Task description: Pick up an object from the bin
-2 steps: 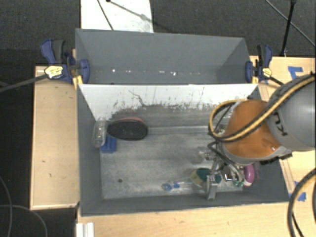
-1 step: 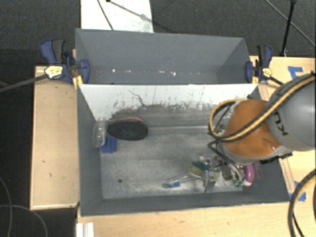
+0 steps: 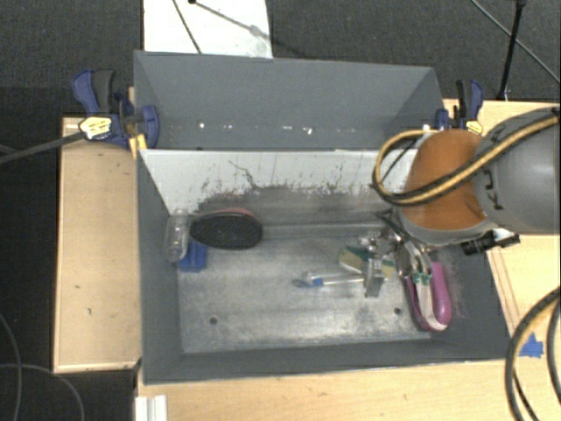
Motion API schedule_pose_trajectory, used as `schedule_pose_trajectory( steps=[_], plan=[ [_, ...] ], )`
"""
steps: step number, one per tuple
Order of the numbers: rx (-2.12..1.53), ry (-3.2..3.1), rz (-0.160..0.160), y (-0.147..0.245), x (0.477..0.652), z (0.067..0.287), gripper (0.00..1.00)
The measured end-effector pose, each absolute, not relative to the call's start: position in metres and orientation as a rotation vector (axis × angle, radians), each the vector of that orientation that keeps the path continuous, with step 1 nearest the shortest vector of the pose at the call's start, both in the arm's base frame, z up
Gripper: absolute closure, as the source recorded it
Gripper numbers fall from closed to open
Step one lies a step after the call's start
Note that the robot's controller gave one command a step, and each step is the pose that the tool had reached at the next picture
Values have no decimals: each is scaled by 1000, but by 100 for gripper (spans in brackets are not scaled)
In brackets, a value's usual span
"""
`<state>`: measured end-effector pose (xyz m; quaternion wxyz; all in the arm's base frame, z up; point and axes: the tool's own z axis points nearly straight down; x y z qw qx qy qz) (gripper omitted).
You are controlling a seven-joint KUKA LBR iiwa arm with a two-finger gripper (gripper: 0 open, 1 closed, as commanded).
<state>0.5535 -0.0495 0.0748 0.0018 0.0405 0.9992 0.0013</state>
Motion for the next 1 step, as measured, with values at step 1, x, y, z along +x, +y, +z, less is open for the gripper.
schedule_pose_trajectory(
  steps=[1],
  plan=[
    [23,3129,-2,-67,585,205,100]
  ],
)
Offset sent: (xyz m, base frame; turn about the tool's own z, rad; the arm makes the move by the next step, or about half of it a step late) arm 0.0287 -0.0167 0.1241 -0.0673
